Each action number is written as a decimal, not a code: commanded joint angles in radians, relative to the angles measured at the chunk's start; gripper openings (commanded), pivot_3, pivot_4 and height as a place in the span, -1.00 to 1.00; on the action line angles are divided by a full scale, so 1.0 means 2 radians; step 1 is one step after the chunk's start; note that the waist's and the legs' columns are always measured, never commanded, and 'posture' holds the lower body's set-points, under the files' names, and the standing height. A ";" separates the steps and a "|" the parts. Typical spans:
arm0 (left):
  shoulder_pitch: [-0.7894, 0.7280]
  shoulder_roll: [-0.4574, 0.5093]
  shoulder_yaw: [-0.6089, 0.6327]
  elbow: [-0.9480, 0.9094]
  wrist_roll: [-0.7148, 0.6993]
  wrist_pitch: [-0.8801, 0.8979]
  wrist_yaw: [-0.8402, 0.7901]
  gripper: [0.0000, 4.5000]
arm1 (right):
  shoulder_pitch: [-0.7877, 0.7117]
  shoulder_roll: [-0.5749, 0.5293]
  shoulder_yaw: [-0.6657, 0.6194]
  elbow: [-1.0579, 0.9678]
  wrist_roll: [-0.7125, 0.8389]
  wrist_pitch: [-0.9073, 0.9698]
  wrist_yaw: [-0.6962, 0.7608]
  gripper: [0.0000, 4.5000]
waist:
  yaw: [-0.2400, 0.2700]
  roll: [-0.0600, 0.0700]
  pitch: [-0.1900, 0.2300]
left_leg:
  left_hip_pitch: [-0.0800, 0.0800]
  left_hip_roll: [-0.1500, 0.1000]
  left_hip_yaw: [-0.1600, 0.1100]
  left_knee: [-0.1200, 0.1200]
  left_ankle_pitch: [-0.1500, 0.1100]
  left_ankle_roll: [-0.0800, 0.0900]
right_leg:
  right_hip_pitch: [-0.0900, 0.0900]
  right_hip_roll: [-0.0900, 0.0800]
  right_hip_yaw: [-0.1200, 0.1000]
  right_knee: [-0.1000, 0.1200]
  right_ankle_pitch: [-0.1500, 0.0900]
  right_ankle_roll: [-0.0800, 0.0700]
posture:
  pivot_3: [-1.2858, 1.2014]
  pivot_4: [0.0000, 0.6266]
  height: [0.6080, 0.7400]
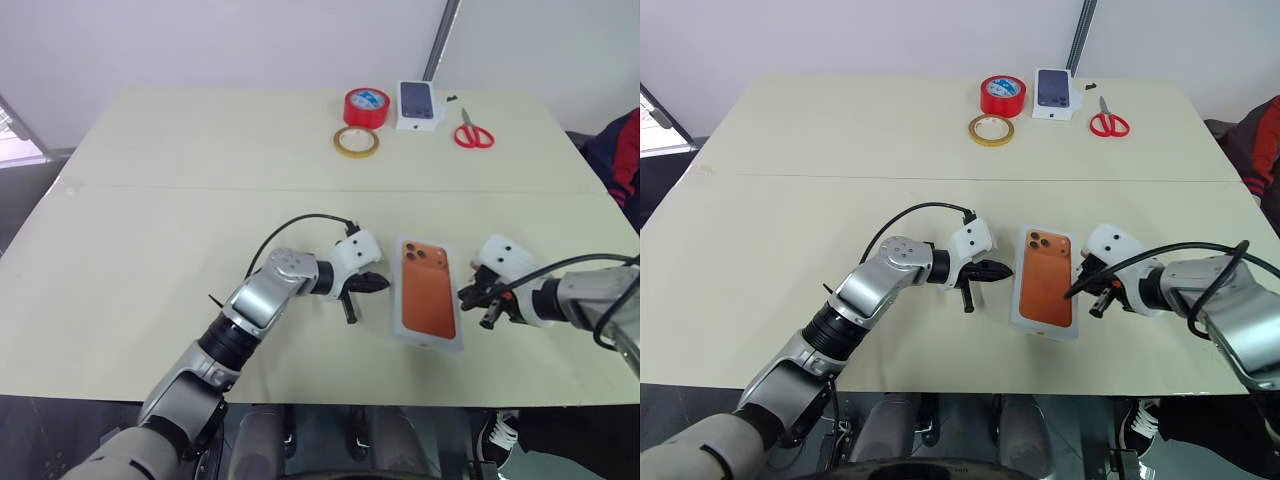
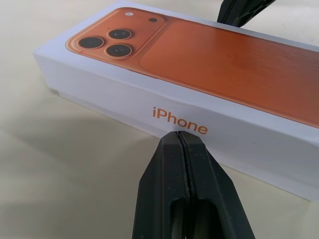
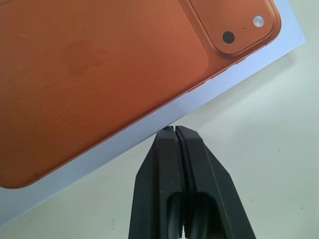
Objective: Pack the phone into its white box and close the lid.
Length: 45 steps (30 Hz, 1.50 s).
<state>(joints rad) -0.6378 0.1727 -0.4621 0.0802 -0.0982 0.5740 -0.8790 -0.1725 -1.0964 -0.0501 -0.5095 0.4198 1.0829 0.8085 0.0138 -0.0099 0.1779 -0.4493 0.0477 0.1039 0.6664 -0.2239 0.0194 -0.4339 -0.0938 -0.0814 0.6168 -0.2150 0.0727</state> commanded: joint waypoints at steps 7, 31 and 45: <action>0.001 -0.003 -0.003 -0.020 -0.005 -0.011 -0.008 -1.00 | 0.015 -0.013 -0.023 -0.036 0.012 -0.014 0.019 -0.98 | 0.000 0.000 0.000 | 0.000 0.000 0.000 0.000 0.000 0.000 | 0.000 0.000 0.000 0.000 0.000 0.000 | 0.03 -0.52 1.00; -0.031 -0.019 0.046 -0.007 -0.031 -0.016 0.004 -1.00 | 0.122 -0.018 -0.159 -0.083 0.073 -0.066 0.115 -0.98 | 0.001 0.000 0.000 | 0.001 0.000 0.000 0.000 0.000 0.000 | 0.001 0.000 0.000 0.000 0.000 0.000 | 0.03 -0.52 1.00; -0.028 -0.029 -0.019 0.035 0.012 -0.036 -0.007 -1.00 | 0.160 -0.002 -0.067 -0.113 0.060 -0.055 0.038 -0.98 | 0.000 0.000 0.000 | 0.002 0.000 0.000 0.000 0.000 0.000 | 0.002 0.000 0.000 0.000 0.000 0.000 | 0.03 -0.52 1.00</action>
<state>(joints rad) -0.6973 0.1183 -0.4889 0.1571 -0.0798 0.5163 -0.8857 0.1446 -1.0960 -0.1925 -0.7153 0.5505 0.9661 0.9000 0.0146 -0.0104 0.1780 -0.4450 0.0475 0.1029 0.6666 -0.2240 0.0192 -0.4294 -0.0939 -0.0815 0.6164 -0.2159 0.0736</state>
